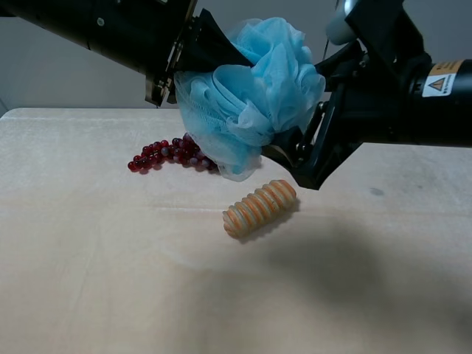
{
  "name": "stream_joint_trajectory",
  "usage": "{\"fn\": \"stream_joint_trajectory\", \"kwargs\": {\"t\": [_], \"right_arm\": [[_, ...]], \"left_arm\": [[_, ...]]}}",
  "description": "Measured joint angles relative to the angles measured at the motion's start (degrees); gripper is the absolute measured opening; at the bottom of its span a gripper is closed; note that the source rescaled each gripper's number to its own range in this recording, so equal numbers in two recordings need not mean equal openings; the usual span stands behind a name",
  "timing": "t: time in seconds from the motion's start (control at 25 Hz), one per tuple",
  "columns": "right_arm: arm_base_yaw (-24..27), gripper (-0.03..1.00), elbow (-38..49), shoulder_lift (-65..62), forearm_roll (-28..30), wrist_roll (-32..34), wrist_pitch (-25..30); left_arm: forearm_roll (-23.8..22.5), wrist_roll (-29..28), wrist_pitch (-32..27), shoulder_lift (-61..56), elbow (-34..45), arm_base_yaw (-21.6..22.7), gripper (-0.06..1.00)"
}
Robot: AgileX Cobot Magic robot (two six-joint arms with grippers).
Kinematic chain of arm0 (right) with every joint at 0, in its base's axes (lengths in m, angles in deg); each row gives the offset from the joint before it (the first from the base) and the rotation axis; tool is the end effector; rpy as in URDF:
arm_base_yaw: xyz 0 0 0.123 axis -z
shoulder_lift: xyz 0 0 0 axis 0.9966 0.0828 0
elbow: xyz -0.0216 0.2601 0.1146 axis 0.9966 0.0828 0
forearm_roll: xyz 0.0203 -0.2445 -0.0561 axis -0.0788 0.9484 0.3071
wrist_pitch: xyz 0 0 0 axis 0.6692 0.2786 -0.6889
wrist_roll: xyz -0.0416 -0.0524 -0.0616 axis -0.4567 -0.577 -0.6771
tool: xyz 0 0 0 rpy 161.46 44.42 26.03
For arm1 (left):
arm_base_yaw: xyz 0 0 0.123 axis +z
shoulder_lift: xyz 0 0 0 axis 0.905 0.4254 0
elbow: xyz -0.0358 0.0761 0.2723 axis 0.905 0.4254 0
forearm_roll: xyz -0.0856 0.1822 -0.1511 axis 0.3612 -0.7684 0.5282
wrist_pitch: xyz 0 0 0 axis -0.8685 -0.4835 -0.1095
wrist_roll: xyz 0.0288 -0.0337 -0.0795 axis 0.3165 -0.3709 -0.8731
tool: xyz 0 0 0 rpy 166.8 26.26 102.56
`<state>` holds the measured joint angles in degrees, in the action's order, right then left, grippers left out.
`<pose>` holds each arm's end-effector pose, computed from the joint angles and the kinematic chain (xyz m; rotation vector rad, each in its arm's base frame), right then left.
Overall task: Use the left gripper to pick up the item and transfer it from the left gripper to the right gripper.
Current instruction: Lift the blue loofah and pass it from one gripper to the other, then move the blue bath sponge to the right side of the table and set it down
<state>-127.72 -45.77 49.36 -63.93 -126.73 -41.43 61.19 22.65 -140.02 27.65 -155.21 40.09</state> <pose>0.1772 0.1639 0.2873 -1.0697 1.6862 0.2461 0.2762 -0.2023 0.2918 0.4887 2.4174 -1.3852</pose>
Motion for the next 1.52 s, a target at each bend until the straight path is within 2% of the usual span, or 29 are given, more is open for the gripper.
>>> {"fn": "stream_joint_trajectory", "kwargs": {"t": [0.24, 0.28, 0.32, 0.36, 0.44, 0.48, 0.88, 0.92, 0.96, 1.04, 1.08, 1.12, 1.24, 1.4, 1.52], "right_arm": [[0.0, 1.0, -3.11, 2.77, 0.17, -0.34, 0.41], [0.0, 0.96, -3.24, 2.83, 0.24, -0.34, 0.42], [0.0, 0.86, -3.31, 2.83, 0.24, -0.34, 0.75], [-0.07, 0.66, -3.33, 2.83, 0.24, -0.34, 1.05], [-0.12, 0.14, -3.38, 2.83, 0.17, -0.29, 1.75], [-0.12, 0.01, -3.38, 2.83, 0.17, -0.24, 1.89], [-0.12, 0.0, -3.44, 2.83, 0.17, -0.13, 2.59], [-0.12, 0.0, -3.5, 2.83, 0.17, -0.13, 2.76], [-0.12, 0.0, -3.56, 2.83, 0.17, -0.13, 2.76], [-0.12, 0.0, -3.6, 2.83, 0.17, -0.13, 2.83], [-0.12, 0.0, -3.6, 2.83, 0.17, -0.13, 2.83], [-0.12, 0.0, -3.6, 2.83, 0.17, -0.13, 2.83], [-0.12, 0.0, -3.6, 2.83, 0.17, -0.13, 2.83], [-0.12, 0.0, -3.6, 2.83, 0.17, -0.13, 2.83], [-0.12, 0.0, -3.67, 2.83, 0.17, -0.13, 2.83]], "left_arm": [[0.39, 1.0, 0.54, 0.0, -0.07, 0.11, 0.02], [0.58, 1.15, 0.65, 0.0, -0.12, 0.16, 0.02], [0.7, 1.2, 0.91, 0.0, -0.2, 0.16, 0.02], [0.94, 1.27, 1.41, 0.0, -0.2, 0.16, 0.02], [1.01, 1.37, 2.12, 0.0, -0.2, 0.21, 0.02], [0.95, 1.37, 2.13, 0.0, -0.2, 0.21, 0.02], [0.59, -0.6, 1.96, 0.0, -0.2, 0.27, 0.0], [0.45, -0.73, 1.96, 0.0, -0.2, 0.27, 0.08], [0.46, -0.82, 1.73, 0.0, -0.2, 0.27, 0.21], [0.46, -1.18, 1.43, 0.0, -0.2, 0.27, 0.63], [0.46, -1.23, 1.36, 0.0, -0.2, 0.27, 0.77], [0.46, -1.3, 1.04, 0.0, -0.2, 0.27, 0.85], [0.46, -1.3, -0.27, 0.0, -0.2, 0.27, 0.96], [0.04, -1.4, -2.06, -0.57, -0.2, 0.97, 0.99], [-1.57, -1.79, -3.7, -2.91, -0.2, 3.75, 1.0]]}}
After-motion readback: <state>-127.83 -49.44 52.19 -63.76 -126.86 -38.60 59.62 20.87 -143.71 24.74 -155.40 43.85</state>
